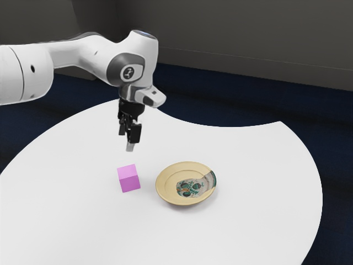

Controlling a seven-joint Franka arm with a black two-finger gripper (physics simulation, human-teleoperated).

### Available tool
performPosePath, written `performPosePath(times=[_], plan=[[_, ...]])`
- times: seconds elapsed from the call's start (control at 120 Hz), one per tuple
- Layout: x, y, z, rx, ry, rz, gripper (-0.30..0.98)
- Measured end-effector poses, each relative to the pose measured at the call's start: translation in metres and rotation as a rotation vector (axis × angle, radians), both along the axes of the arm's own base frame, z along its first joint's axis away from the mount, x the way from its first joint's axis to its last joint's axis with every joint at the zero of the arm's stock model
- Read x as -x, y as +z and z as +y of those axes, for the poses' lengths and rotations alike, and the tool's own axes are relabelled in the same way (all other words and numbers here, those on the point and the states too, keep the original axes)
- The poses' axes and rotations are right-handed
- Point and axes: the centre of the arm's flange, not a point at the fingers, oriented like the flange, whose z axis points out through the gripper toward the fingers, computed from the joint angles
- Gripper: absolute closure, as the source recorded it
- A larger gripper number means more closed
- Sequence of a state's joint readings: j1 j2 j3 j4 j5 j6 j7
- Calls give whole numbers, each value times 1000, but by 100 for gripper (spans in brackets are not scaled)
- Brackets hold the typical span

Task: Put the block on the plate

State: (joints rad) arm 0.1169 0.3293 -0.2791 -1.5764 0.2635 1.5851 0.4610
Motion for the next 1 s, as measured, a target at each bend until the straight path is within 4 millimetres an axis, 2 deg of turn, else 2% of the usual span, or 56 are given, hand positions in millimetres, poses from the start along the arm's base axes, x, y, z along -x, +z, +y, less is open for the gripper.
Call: performPosePath(times=[0.175,0.267,0.358,0.558,0.817,1.0], plan=[[18,-58,7,48,-11,80,0],[19,-75,10,86,-7,73,0],[17,-96,22,110,7,58,0],[3,-126,50,130,31,8,0],[-9,-145,67,144,37,-45,0],[-14,-159,73,153,35,-60,0]])
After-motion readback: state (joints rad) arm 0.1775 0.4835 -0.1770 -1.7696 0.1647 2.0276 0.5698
